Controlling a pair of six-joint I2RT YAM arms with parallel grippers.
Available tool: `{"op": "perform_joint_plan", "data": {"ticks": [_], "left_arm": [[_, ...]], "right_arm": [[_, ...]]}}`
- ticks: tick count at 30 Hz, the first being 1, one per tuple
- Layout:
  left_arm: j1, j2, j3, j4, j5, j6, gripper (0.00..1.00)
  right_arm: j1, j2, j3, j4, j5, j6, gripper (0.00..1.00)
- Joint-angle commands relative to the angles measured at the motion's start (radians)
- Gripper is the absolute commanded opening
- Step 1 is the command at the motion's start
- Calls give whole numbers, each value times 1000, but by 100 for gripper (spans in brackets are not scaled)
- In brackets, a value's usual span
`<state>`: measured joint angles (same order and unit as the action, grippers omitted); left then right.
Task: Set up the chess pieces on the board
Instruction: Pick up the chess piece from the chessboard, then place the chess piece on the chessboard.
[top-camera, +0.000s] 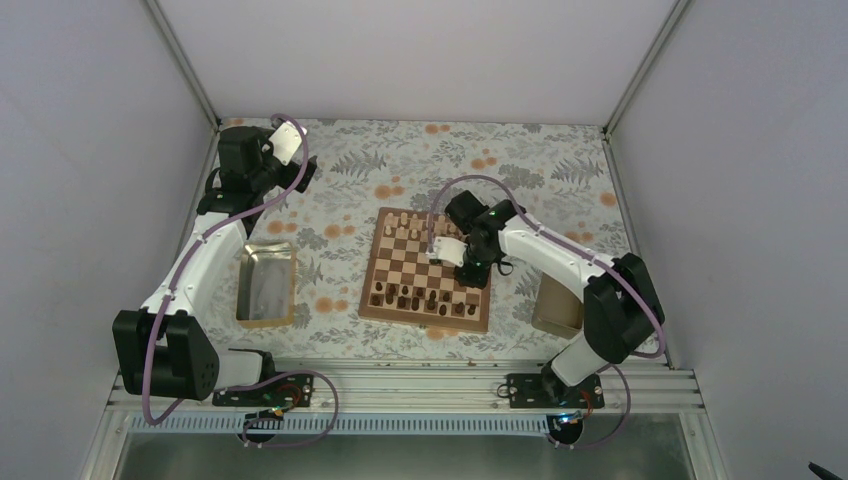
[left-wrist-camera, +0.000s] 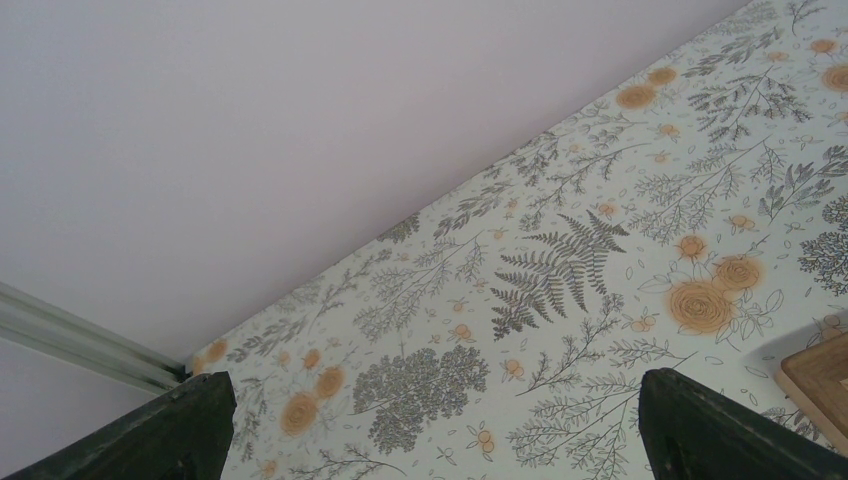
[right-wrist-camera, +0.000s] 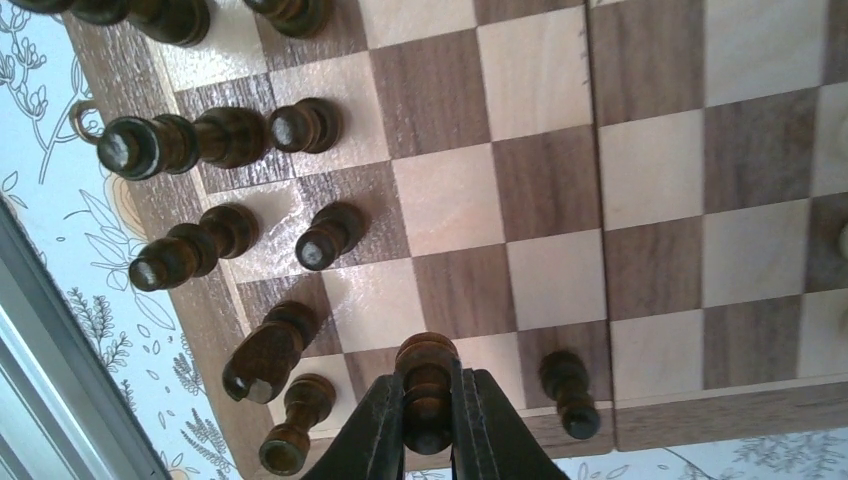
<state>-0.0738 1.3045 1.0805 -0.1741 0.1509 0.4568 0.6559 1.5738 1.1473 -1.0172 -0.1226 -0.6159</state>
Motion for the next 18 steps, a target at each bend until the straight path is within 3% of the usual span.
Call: {"op": "perform_joint_plan", "data": {"ticks": [1, 18], "left_arm": [[4, 5, 0, 12, 23, 1, 100], [4, 9, 0, 10, 19, 2, 100]], "right_arm": [[17, 5, -33, 8, -37, 24, 6], [50, 63, -61, 38, -48, 19, 8]]}}
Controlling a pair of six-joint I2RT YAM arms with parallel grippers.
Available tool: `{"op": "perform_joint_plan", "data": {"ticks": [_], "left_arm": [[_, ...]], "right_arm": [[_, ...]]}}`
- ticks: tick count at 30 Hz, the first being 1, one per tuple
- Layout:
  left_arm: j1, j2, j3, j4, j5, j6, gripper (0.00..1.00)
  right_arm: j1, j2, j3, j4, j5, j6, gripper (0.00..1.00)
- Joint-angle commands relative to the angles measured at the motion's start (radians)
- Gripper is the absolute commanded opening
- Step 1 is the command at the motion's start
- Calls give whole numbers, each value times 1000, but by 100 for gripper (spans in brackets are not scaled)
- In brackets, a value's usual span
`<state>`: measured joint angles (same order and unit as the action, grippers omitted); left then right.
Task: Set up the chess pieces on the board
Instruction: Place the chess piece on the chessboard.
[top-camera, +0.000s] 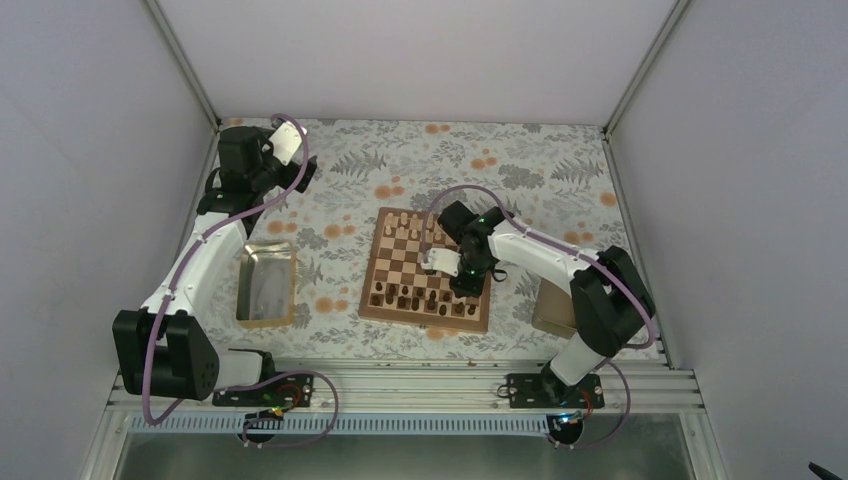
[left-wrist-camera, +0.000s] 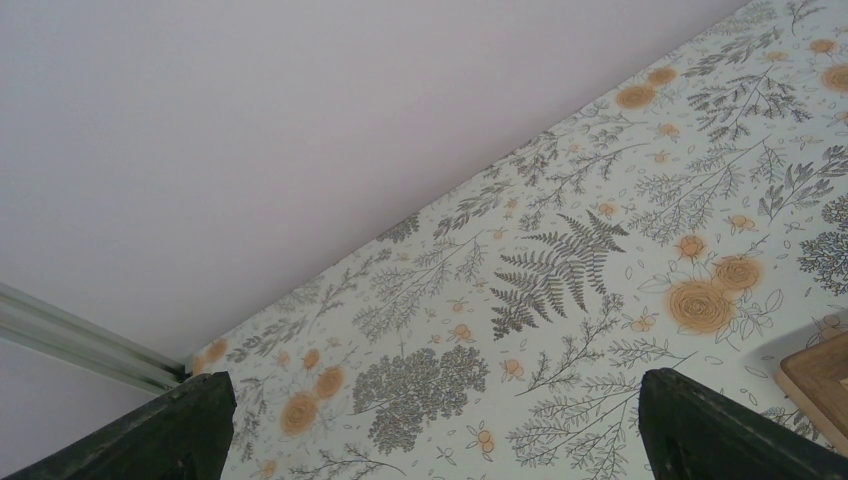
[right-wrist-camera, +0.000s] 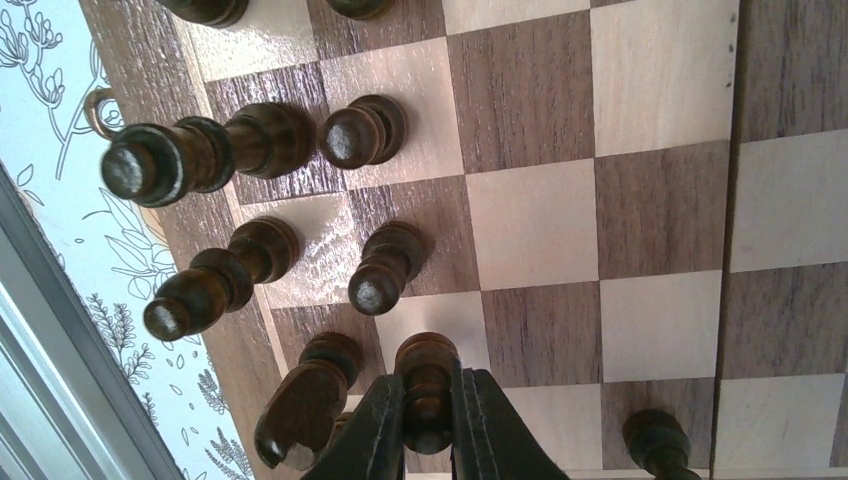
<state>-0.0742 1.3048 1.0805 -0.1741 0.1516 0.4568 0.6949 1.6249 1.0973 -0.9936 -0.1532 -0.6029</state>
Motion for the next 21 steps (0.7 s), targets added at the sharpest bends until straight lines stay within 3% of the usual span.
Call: {"op": "perform_joint_plan", "data": {"ticks": [1, 21], "left_arm": [[5, 9, 1, 10, 19, 2, 100], [4, 11, 2, 10, 20, 2, 100]], "right_arm": [[10, 13, -13, 13, -17, 7, 8], [11, 7, -20, 13, 7, 1, 10]]}}
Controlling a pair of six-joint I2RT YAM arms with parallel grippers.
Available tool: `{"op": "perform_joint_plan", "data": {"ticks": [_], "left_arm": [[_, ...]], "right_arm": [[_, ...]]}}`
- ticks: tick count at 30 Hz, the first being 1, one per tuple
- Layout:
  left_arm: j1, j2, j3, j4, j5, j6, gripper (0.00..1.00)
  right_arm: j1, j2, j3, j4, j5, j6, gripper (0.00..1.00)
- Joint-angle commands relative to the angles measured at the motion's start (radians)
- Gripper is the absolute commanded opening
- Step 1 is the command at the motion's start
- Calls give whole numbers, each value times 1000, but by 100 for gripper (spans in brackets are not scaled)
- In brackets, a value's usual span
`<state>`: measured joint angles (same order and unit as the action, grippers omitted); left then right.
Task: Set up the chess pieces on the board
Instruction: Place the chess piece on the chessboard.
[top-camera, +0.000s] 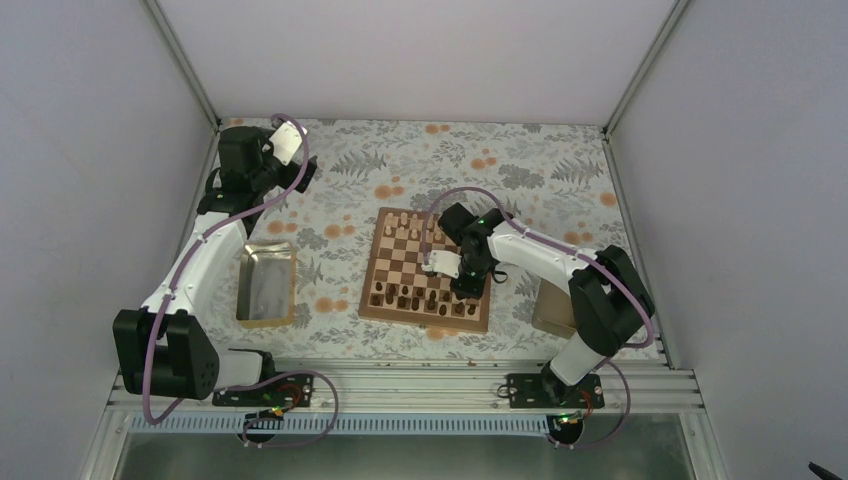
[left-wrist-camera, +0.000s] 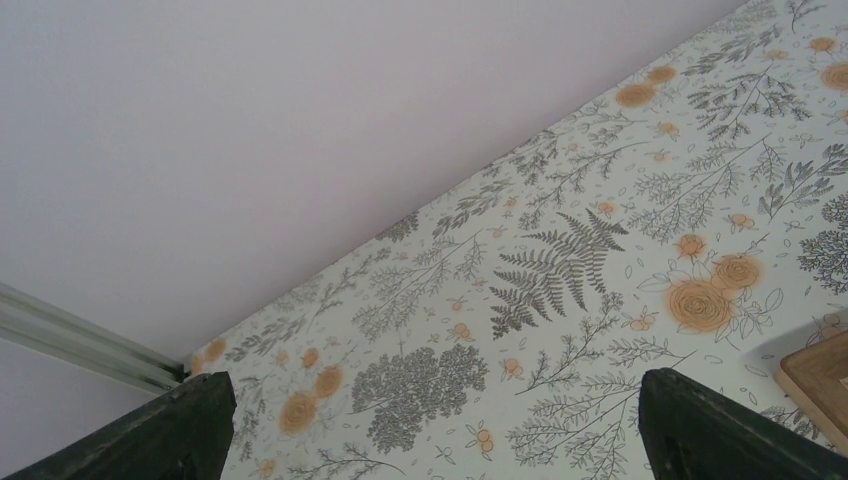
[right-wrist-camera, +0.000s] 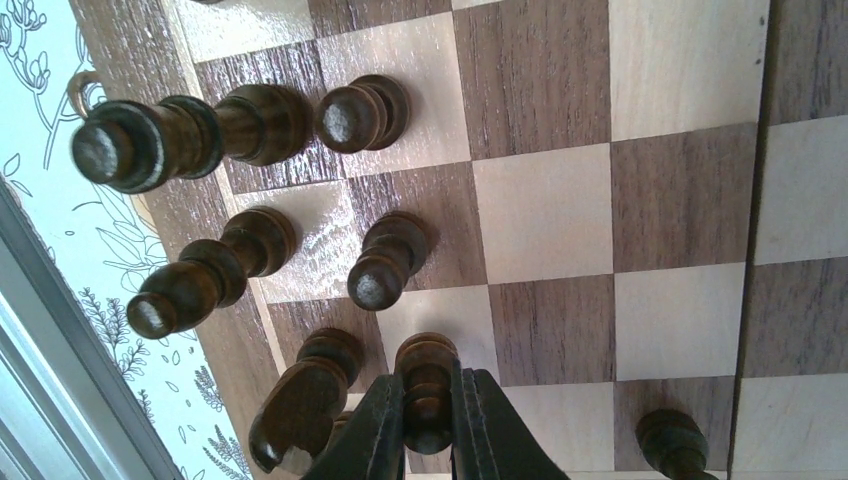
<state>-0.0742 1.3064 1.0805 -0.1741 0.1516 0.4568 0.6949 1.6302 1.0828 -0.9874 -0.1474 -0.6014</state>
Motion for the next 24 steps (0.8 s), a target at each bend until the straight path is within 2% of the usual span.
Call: {"op": "perform_joint_plan", "data": {"ticks": [1, 6, 7, 9, 13, 19, 24], "left_arm": [[4, 10, 1, 10, 21, 1, 100], [5, 10, 2, 10, 20, 3, 100], [4, 10, 2, 9, 21, 3, 100], [4, 10, 3, 9, 24, 3, 100], [5, 12, 5, 7, 25, 5, 100], [5, 10, 4, 7, 25, 4, 100], [4, 7, 4, 7, 28, 5, 100]], "right_arm": [[11, 2, -5, 8, 2, -1, 11], [11, 8, -3, 10, 5, 0, 17], [11, 8, -3, 9, 8, -1, 20], [11, 2, -2, 15, 20, 3, 33], [9, -23, 8, 15, 36, 9, 42], [-17, -96, 44, -20, 83, 14, 46], [-105, -148, 63, -33, 119, -15, 48]]}}
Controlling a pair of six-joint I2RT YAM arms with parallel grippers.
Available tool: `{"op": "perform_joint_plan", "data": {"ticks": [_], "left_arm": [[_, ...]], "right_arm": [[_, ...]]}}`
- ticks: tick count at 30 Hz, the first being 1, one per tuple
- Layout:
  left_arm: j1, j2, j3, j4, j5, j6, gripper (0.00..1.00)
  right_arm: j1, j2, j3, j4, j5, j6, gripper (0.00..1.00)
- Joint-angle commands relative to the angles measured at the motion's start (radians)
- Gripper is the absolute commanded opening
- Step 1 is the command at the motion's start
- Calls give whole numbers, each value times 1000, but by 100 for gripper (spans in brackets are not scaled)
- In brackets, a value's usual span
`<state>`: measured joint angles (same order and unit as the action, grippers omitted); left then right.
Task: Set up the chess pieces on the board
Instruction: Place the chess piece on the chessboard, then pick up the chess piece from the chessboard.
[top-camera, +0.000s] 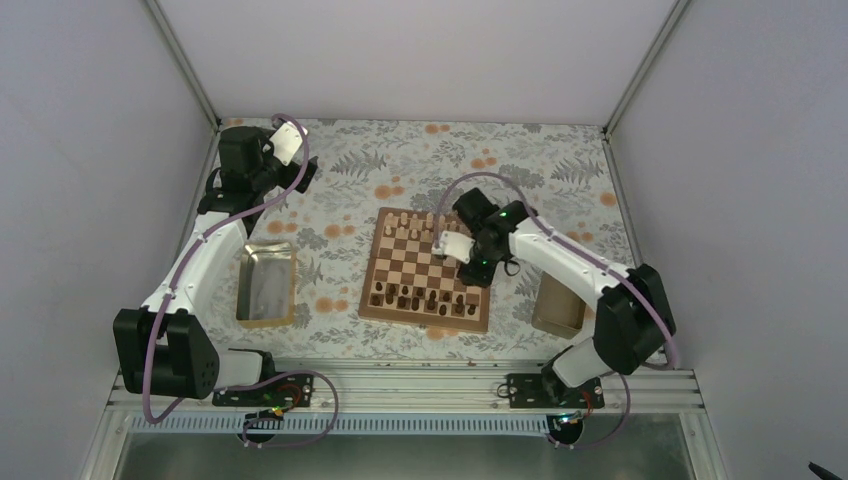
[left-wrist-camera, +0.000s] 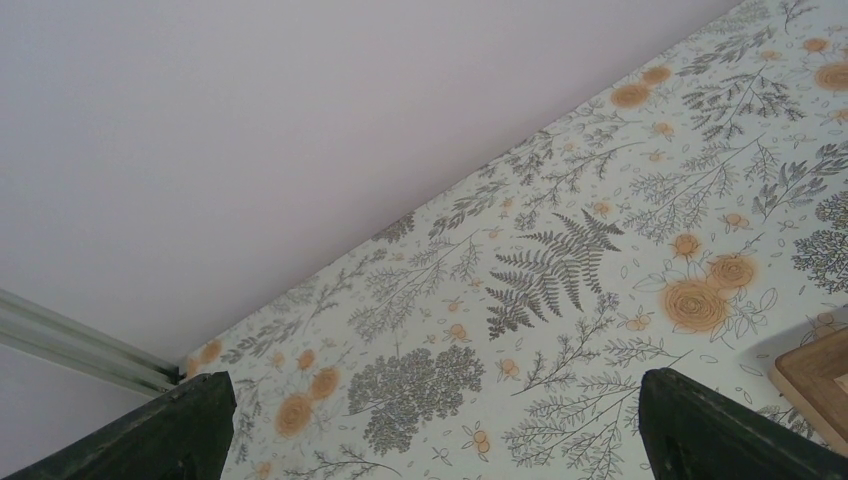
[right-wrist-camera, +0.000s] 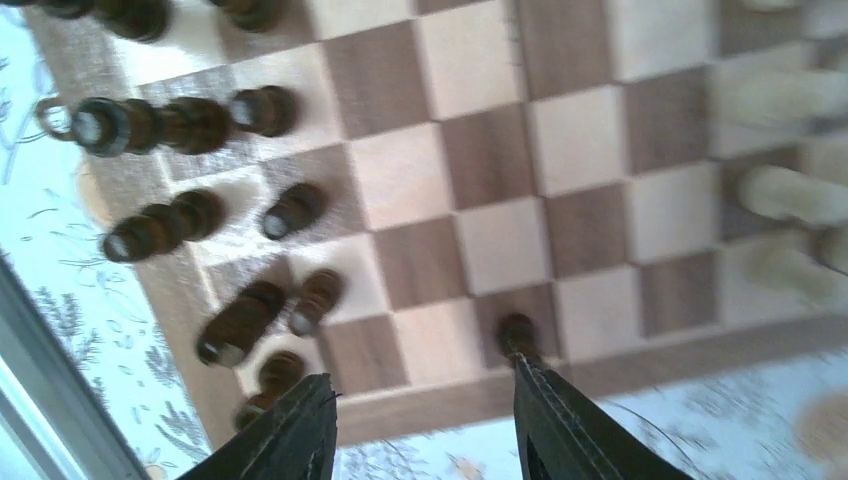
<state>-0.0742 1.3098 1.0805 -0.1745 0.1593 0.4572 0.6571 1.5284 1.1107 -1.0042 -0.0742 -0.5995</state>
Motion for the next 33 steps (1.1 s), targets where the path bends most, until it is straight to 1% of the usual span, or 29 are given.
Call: {"op": "perform_joint_plan", "data": {"ticks": [1, 4, 9, 15, 21, 22, 26, 29, 31, 33], "left_arm": [[5, 3, 3, 7, 20, 4, 100], [5, 3, 2, 9, 20, 5, 100], [5, 0, 0, 10, 16, 5, 100], [5, 5, -2, 10, 11, 6, 100], [5, 8, -5, 16, 9, 8, 100], [5, 9, -6, 16, 8, 7, 100], [5, 10, -7, 17, 8, 9, 100], [5, 11, -7, 17, 9, 9, 100], [5, 11, -6, 17, 10, 9, 100], [4, 11, -7, 15, 10, 8, 100]], "right_arm": [[-93, -45, 34, -13, 44, -25, 48], [-146, -18, 26, 6, 37, -44, 48], [-179, 38, 9, 46, 5, -69, 48], [-183, 92, 11, 76, -36, -87, 47], [-185, 128, 8, 87, -39, -92, 47], [-185, 158, 8, 86, -41, -91, 46], [-187, 179, 6, 85, -49, -94, 40], [-189, 185, 7, 80, -46, -91, 25], [-191, 180, 11, 74, -43, -86, 13], [-191, 161, 17, 57, -40, -80, 8]]}}
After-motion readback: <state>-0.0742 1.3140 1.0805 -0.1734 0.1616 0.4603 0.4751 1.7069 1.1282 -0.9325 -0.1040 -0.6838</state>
